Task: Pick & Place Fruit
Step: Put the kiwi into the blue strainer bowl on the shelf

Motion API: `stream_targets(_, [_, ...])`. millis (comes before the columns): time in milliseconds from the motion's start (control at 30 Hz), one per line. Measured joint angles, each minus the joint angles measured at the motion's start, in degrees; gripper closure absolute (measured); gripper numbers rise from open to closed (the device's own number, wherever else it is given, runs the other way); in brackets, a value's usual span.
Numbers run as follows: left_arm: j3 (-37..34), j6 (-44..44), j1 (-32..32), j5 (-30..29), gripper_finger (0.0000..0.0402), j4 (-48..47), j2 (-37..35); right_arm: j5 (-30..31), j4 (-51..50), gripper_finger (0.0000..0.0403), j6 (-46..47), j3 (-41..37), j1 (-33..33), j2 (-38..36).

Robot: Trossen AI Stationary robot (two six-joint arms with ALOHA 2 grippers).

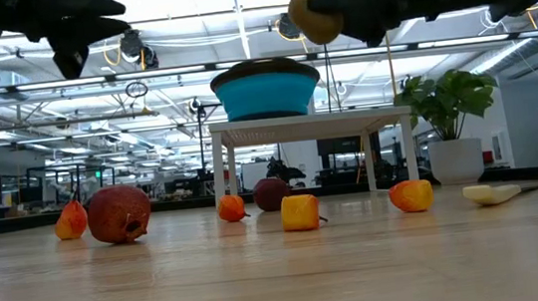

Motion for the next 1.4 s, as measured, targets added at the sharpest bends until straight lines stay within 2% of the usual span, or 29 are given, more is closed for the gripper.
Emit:
stream_targets(267, [0.18, -3.32, 0.0, -2.0, 0.0194, 14.44, 10.85, -0.1, -3.81, 0.02, -6.66, 0.02, 1.2, -0.02])
stream_targets(500, [8.21, 0.04, 0.0, -2.02, 0.0158, 14.26, 21.0, -0.17, -7.01, 0.02, -10.64, 0.02, 1.2, -0.02])
stream_targets(667, [17.49, 2.39, 0.0, -5.08, 0.0156, 7.8, 28.44, 1.14, -14.99, 0.02, -12.82, 1.51, 1.2, -0.02])
stream_targets(833, [26.34, 0.46, 0.69, -7.92, 0.0156, -1.0, 35.0, 3.92, -29.68, 0.02, -13.74, 6.62, 1.2, -0.02])
stream_targets(933, [31.12, -1.32, 1.44, -8.18, 0.0156, -6.48, 38.39, 4.21, -34.65, 0.02, -16.15, 9.2, 1.2, -0.02])
stream_targets(1167, [40.2, -5.62, 3.04, -7.33, 0.0155, -14.95, 45.56, 4.22, -35.57, 0.02, -21.18, 11.53, 1.27, -0.02])
stream_targets(1300, [43.73, -7.06, 3.85, -6.92, 0.0148, -16.61, 49.1, 4.71, -35.66, 0.02, -24.52, 11.96, 2.37, -0.02])
stream_targets(1400, [45.42, -8.28, 4.33, -6.72, 0.0133, -16.16, 51.25, 7.35, -35.64, 0.02, -26.38, 11.96, 3.62, -0.02])
